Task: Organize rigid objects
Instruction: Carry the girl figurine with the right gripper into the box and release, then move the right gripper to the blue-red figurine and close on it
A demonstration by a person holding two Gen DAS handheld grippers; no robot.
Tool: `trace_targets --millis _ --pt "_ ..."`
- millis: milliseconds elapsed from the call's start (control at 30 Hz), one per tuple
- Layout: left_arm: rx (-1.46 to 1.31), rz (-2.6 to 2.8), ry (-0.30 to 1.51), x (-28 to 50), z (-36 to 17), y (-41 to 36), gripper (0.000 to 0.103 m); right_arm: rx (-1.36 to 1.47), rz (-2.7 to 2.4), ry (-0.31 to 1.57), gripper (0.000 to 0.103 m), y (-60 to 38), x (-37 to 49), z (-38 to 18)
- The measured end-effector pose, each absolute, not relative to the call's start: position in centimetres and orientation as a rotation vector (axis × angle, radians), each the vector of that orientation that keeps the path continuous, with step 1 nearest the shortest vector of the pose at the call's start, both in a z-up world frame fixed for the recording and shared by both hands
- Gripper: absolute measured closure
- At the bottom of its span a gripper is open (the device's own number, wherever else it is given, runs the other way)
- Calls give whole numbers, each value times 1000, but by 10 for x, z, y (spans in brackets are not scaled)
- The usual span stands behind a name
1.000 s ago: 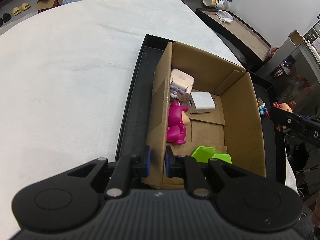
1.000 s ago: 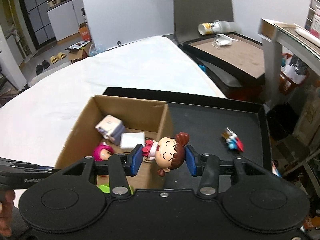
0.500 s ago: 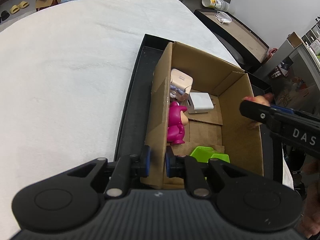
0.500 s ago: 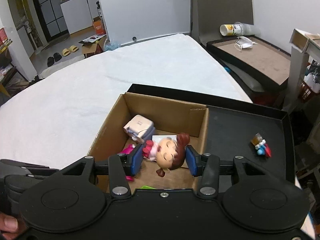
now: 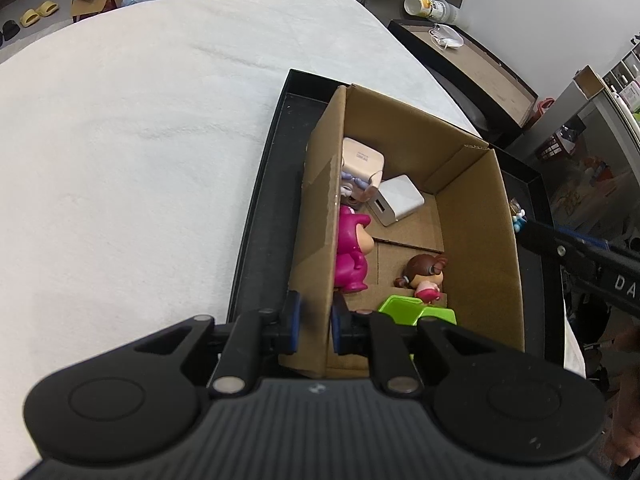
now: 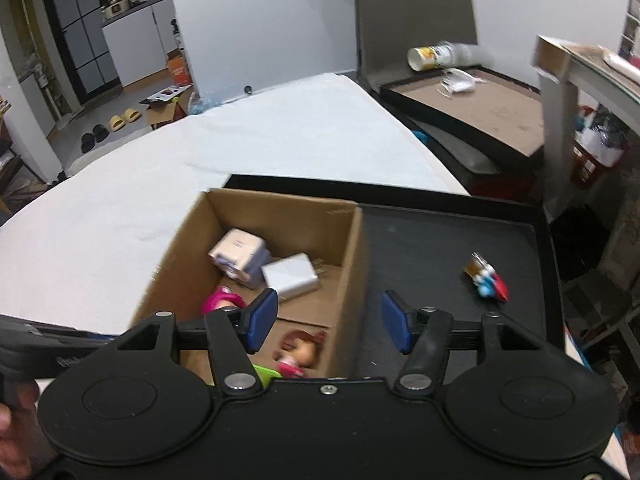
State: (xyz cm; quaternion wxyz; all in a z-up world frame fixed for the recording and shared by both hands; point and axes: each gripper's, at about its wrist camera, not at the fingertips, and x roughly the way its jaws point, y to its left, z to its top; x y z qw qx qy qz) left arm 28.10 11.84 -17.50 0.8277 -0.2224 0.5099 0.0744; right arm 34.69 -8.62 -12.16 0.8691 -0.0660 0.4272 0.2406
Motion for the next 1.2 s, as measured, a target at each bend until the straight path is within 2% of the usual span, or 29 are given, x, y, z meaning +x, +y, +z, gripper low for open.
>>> trace_targets --millis 400,600,867,1200 --pt "-450 173 1089 283 -176 114 89 -111 431 931 43 -141 359 -147" --pt "-433 190 1094 285 -175 110 90 -107 408 918 32 -162 369 -154" --pt "-423 198 1103 287 -174 108 90 -114 369 887 33 -182 390 -173" --pt "-418 219 1118 290 -175 106 90 -187 366 858 39 -178 418 -198"
